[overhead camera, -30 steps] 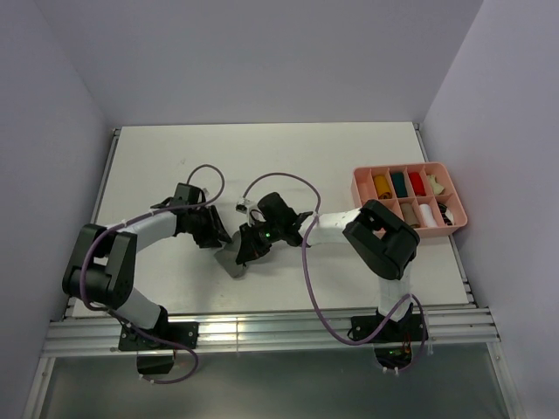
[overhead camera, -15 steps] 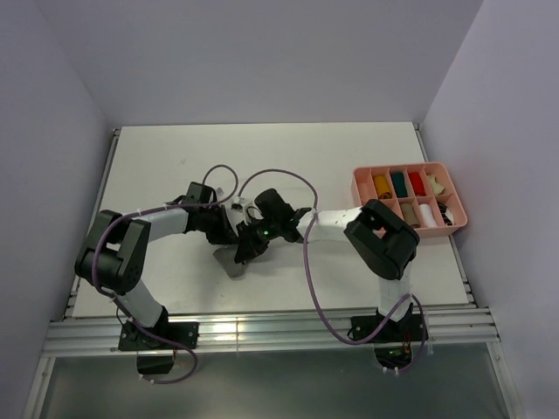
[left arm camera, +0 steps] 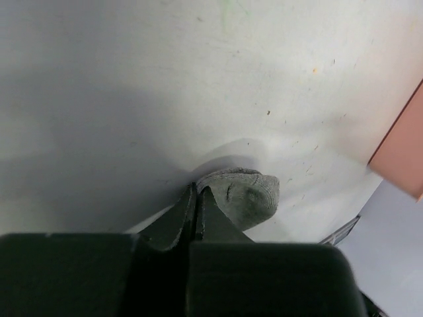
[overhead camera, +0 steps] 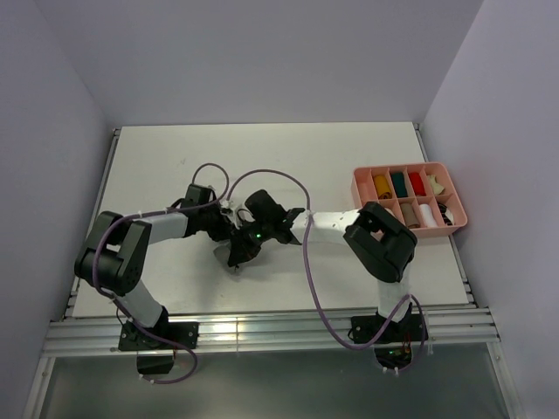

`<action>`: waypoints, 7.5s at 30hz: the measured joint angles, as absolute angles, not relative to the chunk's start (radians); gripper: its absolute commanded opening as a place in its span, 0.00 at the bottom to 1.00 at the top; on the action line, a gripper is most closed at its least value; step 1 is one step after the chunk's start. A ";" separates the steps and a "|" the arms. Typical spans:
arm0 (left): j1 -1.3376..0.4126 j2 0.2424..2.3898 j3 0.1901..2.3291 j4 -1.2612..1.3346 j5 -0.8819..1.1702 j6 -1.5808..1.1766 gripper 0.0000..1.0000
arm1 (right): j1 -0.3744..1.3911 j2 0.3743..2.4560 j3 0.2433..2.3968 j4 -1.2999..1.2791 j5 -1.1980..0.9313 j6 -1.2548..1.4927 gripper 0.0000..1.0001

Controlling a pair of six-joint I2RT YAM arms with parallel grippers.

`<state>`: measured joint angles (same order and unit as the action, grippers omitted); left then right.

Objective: Roll the socks
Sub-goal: Roll the sock at the center of the board.

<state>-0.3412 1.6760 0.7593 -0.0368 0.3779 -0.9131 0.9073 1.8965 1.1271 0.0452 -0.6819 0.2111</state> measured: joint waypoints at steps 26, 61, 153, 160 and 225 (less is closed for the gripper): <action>-0.242 1.339 0.365 0.295 0.230 -1.059 0.00 | 0.920 2.074 1.203 0.105 -0.860 0.178 0.00; -0.301 1.771 0.676 0.400 0.648 -0.909 0.00 | 0.992 1.925 1.285 -0.283 -0.529 -0.189 0.00; -0.397 1.235 0.513 -0.345 0.053 -1.127 0.01 | 0.939 2.011 1.236 -0.103 -0.689 -0.017 0.24; -0.397 1.252 0.524 -0.345 0.054 -1.122 0.00 | 0.939 1.941 1.151 -0.037 -0.585 0.098 0.51; -0.419 1.491 0.773 -0.451 0.010 -0.822 0.01 | 0.606 1.777 1.034 0.001 -0.313 0.350 0.58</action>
<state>-0.4194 1.4910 0.7727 -0.4515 0.0097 -0.8223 0.6064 1.7771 1.0344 0.0010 -0.3134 0.3504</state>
